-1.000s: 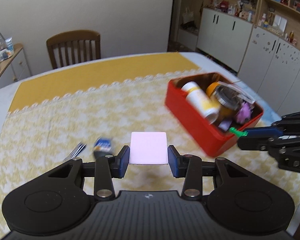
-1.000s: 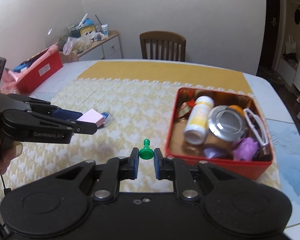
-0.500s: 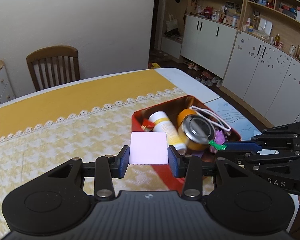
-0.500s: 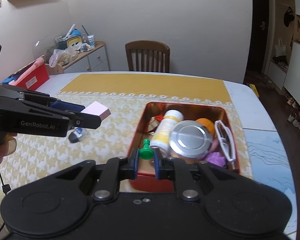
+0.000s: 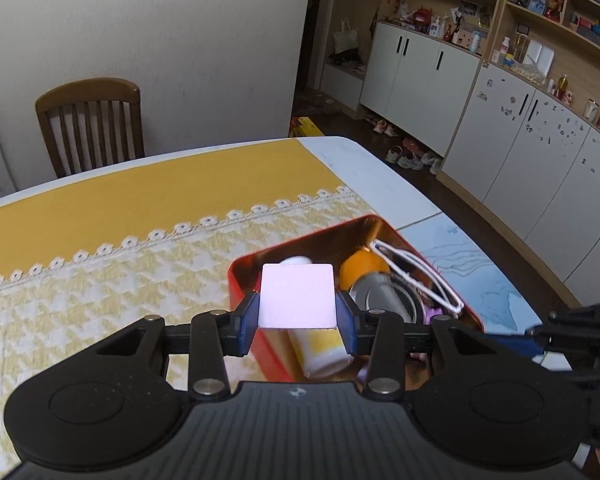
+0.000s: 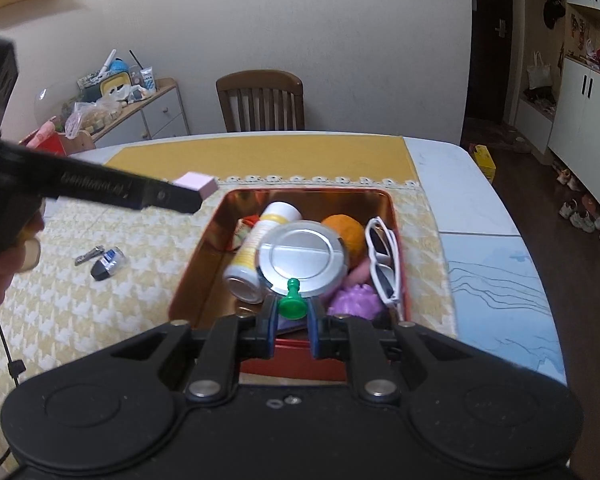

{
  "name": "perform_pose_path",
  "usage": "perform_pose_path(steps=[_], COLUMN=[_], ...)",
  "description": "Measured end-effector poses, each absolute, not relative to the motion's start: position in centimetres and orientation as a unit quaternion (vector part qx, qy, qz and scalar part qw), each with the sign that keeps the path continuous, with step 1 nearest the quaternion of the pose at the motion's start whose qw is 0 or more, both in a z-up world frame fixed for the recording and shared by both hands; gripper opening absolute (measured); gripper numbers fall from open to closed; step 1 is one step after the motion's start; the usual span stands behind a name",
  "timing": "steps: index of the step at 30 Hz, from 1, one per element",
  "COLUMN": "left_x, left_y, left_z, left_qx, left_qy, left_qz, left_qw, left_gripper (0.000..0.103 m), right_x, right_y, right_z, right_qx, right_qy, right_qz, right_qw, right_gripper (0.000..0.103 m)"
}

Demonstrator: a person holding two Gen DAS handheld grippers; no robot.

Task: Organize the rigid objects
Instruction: 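Carry the sticky-note pad and green pawn over the red tin with both grippers, then lower both items into the red tin and open both grippers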

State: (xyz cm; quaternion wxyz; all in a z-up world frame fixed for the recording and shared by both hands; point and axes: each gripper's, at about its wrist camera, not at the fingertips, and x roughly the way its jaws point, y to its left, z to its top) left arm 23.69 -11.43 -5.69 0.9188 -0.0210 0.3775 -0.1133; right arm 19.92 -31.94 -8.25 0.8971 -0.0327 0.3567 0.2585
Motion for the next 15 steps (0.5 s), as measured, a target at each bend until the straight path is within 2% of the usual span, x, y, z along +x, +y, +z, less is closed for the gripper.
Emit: perform_pose_path(steps=[15], left_x=[29.4], left_y=[-14.9], left_z=[-7.7], left_qx=[0.002], left_qy=[0.401], left_qz=[-0.105], left_qw=[0.91], left_gripper=[0.04], right_x=[22.0], right_y=[-27.2], right_z=[-9.9], right_qx=[-0.067], right_qy=[0.387], right_qz=[0.333], right_qw=[0.857], right_gripper=[0.015])
